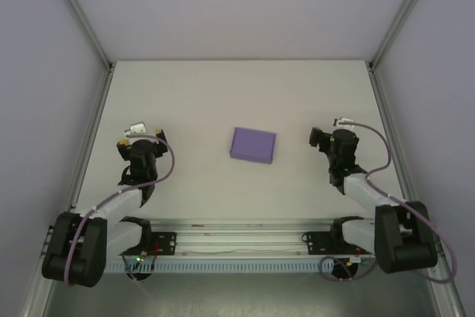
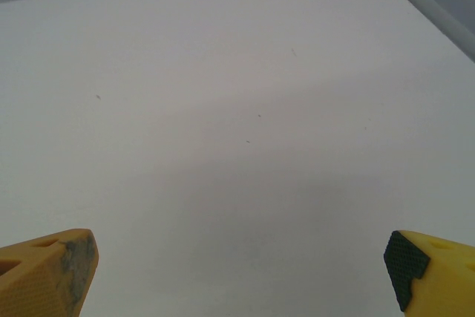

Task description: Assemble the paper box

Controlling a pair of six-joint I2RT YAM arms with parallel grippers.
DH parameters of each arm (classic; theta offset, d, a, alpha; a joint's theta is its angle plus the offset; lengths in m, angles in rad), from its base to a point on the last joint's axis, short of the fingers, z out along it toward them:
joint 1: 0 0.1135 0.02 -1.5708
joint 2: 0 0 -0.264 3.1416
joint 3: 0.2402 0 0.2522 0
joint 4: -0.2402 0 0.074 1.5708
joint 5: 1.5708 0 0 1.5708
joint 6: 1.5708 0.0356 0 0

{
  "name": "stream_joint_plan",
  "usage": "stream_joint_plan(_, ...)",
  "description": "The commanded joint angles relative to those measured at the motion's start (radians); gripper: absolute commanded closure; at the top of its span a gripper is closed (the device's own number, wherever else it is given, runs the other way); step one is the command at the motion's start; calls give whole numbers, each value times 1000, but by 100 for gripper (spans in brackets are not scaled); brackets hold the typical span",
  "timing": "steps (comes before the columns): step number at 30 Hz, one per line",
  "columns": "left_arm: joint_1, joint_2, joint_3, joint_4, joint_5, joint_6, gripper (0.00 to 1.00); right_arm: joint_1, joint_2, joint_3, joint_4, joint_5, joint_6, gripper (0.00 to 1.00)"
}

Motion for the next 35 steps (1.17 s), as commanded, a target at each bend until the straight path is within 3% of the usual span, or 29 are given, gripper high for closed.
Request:
stream_joint_plan(1,26,65,-27,218,24,20,0,-26,91,-34,299,40,26,0)
stream_joint_plan(4,36,123,-24,292,68,14,0,-53,149,-27,389,33,-1,0)
stream_joint_plan(6,42,156,-32,365,99,40,0,-97,209,-19,409,-47,19,0)
stream_joint_plan(9,54,199,-37,432,122,75,0,-118,372,-47,653,-84,33,0)
stream_joint_plan(11,91,335,-74,636,131,46,0,-118,299,42,352,-97,19,0)
stream_joint_plan(13,127,511,-67,862,183,59,0,-119,339,35,434,-84,35,0)
stream_joint_plan(14,131,452,-38,694,212,41,0,-122,334,32,432,-47,52,0)
stream_joint_plan(15,137,367,34,423,222,10,0,-123,330,52,384,-27,53,0)
stream_joint_plan(17,136,465,54,549,282,73,0,-120,331,48,392,-27,51,0)
stream_joint_plan(19,135,405,102,354,294,55,0,-121,327,48,388,-29,51,0)
stream_joint_plan(21,133,453,59,523,286,70,0,-121,328,45,393,-29,50,0)
stream_joint_plan(23,133,414,93,392,276,53,0,-121,326,46,388,-31,50,0)
stream_joint_plan(25,132,438,70,479,276,63,0,-121,327,45,391,-31,50,0)
stream_joint_plan(27,132,421,86,416,276,58,0,-120,326,46,391,-32,49,0)
stream_joint_plan(35,129,422,84,424,273,62,0,-121,327,48,386,-40,46,0)
